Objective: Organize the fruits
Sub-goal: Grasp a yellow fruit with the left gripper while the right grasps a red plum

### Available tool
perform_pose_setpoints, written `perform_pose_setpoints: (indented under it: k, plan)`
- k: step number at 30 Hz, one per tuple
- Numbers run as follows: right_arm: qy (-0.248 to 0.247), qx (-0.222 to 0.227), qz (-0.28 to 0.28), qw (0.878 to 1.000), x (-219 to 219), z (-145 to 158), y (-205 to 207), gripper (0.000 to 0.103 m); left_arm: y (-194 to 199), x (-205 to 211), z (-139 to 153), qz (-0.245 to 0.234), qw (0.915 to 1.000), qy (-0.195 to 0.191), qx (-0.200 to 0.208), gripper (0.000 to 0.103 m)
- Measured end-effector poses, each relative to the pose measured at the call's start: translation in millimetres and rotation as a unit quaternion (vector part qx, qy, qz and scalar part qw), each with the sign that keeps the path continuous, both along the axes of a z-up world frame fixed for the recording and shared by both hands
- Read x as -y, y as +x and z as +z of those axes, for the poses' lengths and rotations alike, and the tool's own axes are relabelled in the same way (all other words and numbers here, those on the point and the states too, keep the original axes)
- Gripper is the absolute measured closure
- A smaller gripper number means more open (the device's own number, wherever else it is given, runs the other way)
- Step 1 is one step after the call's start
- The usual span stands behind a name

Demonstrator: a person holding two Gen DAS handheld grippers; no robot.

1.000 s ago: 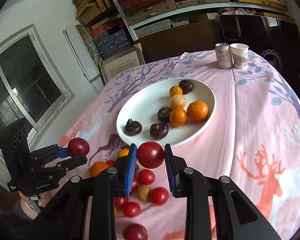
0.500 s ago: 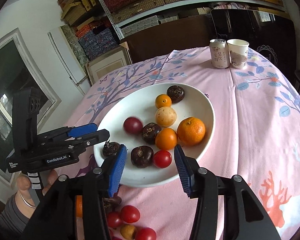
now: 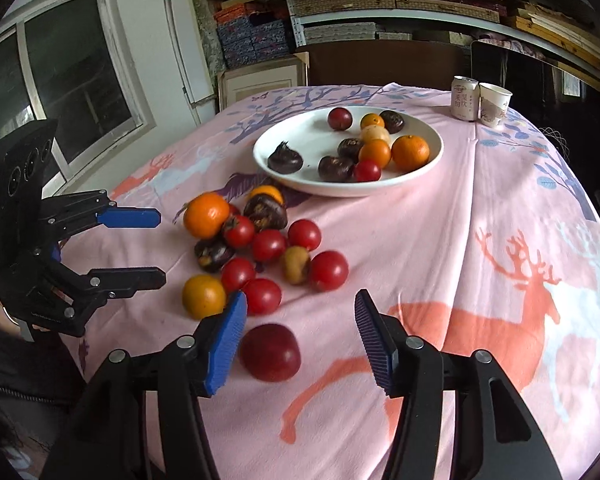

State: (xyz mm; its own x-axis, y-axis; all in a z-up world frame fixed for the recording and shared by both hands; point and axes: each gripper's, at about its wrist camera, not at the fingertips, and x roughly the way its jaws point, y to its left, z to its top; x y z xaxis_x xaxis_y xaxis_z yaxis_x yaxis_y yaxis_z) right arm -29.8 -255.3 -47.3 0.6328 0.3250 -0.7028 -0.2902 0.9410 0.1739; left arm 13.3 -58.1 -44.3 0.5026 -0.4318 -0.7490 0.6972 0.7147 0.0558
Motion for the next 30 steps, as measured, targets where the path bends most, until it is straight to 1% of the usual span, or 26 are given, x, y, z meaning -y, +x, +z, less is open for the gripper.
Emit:
perform_pose_setpoints:
  k: [2,5,6,7,9,13,14,15,16,17,20,26,30]
  plan:
    - [-0.013,-0.002,0.006,1.000,-9,-6,-6,0.046,-10,4,-10,-0.002,0.9999,0.011,0.002,0.035]
    - [-0.021,-0.020,0.007,1.000,-19,-18,-5,0.046,-14,8,-21,0.005,0.9998,0.019,-0.007,0.035]
    - [-0.023,-0.028,0.007,0.999,-22,-23,-3,0.048,-15,9,-22,0.007,0.9998,0.018,-0.010,0.035]
    - [-0.023,-0.033,0.006,0.999,-24,-27,-2,0.064,-15,10,-23,0.010,0.9998,0.017,-0.010,0.035]
    - [-0.010,-0.034,0.001,0.999,-23,-29,-4,0.065,-13,11,-24,0.015,0.9997,0.016,-0.008,0.035]
    - [0.015,-0.029,-0.011,0.999,-12,-22,-9,0.065,-5,16,-27,0.029,0.9993,0.007,-0.021,0.036]
    - [0.022,-0.027,-0.014,0.999,-7,-19,-10,0.065,-2,19,-29,0.032,0.9991,0.008,-0.026,0.047]
    - [0.028,-0.024,-0.017,0.999,-4,-16,-12,0.065,1,21,-33,0.033,0.9988,0.009,-0.035,0.054]
    - [0.031,-0.022,-0.020,0.999,0,-14,-13,0.065,4,23,-36,0.030,0.9982,0.003,-0.052,0.063]
    - [0.034,-0.020,-0.024,0.999,3,-13,-14,0.065,5,25,-38,0.033,0.9978,-0.001,-0.058,0.065]
    - [0.039,-0.022,-0.036,0.998,12,-12,-16,0.065,2,32,-39,0.039,0.9985,0.003,-0.038,0.065]
    - [0.049,-0.020,-0.037,0.998,18,-11,-19,0.065,1,28,-34,0.045,0.9981,-0.010,-0.042,0.066]
    - [0.066,-0.010,-0.031,0.997,20,-1,-16,0.065,-3,15,-14,0.048,0.9978,-0.038,-0.025,0.066]
